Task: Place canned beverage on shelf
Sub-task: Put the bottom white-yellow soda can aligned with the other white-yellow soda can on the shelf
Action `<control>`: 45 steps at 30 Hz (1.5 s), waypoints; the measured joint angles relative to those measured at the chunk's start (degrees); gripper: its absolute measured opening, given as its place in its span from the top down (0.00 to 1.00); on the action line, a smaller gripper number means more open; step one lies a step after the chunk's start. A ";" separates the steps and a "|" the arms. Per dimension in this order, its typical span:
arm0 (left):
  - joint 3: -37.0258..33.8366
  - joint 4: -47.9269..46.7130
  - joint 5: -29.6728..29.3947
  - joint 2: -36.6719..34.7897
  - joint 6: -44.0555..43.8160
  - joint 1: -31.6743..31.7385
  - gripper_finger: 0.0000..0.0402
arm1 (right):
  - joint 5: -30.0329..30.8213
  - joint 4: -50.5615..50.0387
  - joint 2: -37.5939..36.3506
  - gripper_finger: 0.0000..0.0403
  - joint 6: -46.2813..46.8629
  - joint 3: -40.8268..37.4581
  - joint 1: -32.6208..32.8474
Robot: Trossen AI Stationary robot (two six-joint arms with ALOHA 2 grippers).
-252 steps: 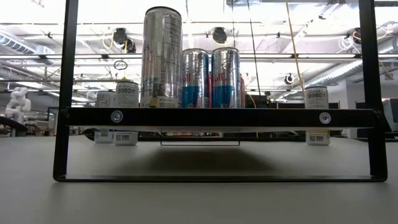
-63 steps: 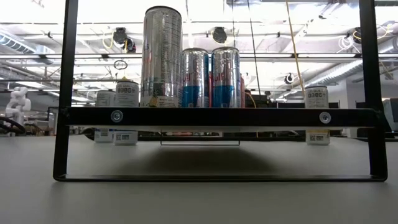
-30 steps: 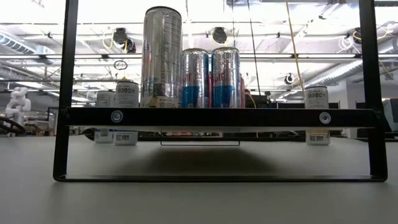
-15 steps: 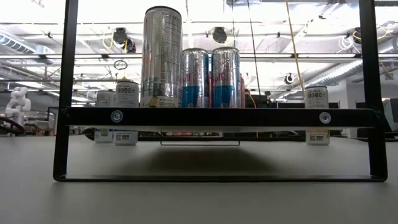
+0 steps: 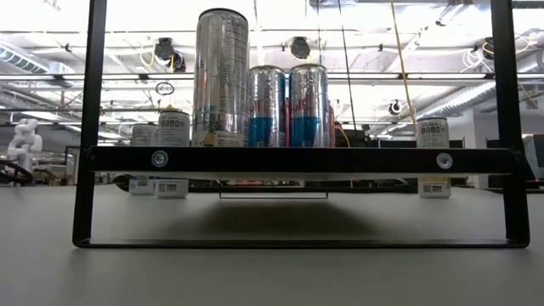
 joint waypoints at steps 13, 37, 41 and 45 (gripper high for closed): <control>0.02 -0.52 4.84 2.14 0.58 2.97 0.36 | -10.99 -5.86 0.28 0.25 9.94 -0.01 -3.88; 0.02 0.37 5.84 3.42 9.71 3.56 0.36 | -17.10 -7.00 0.65 0.36 11.34 -0.01 -7.00; 0.02 0.77 5.35 3.36 11.07 3.76 0.36 | -17.55 -8.09 0.67 0.24 11.34 -0.01 -8.40; 0.02 0.51 5.34 3.36 10.59 4.20 0.36 | -18.95 -9.06 0.67 0.21 11.06 -0.01 -9.35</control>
